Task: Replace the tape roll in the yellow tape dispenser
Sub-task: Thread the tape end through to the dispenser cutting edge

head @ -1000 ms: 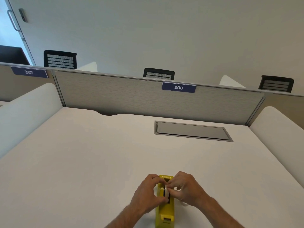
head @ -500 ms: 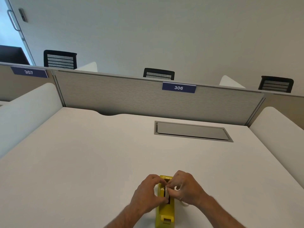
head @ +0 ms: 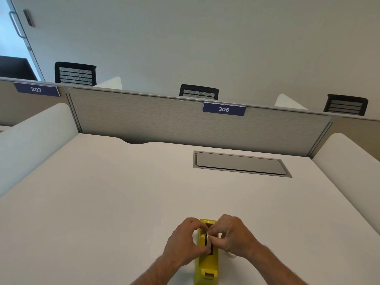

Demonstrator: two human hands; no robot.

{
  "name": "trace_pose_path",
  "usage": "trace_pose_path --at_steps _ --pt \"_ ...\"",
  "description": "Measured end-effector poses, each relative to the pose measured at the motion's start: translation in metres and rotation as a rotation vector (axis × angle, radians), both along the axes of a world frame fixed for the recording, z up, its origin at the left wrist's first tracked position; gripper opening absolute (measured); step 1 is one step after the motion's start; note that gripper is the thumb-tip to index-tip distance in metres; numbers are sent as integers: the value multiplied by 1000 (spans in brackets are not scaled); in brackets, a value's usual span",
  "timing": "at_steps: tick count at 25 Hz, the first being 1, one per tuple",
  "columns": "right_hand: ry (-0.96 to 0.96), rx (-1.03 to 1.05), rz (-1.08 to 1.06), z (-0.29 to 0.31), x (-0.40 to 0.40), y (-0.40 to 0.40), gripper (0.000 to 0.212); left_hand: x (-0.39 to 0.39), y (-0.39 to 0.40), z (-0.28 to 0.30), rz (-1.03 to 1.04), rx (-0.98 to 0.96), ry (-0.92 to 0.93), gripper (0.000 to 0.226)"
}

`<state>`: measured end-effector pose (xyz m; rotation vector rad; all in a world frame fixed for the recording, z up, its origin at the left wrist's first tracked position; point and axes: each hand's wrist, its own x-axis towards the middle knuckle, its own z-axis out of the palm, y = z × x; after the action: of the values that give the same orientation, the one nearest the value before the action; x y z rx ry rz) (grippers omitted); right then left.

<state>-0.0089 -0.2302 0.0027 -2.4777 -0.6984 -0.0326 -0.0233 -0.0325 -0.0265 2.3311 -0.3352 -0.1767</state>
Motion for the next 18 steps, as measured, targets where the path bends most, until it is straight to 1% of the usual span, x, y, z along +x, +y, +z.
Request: trace_pose_path --at_steps 3,4,6,8,14,18 --pt "-87 -99 39 -3 -5 -1 29 0 -1 1 -3 3 -3 57" --pt "-126 -122 44 -3 -7 -1 28 0 -1 1 -3 3 -6 56" --pt "-156 -113 36 -3 -9 0 18 -1 -1 0 1 -3 -9 54" --pt "-144 -73 15 -2 -8 2 12 -1 0 -1 6 -7 -9 55" --pt "-6 0 -37 -1 -2 0 17 0 0 -3 8 -17 7 56" --pt "30 -41 -57 -5 -2 -1 35 0 0 -4 4 -25 5 53"
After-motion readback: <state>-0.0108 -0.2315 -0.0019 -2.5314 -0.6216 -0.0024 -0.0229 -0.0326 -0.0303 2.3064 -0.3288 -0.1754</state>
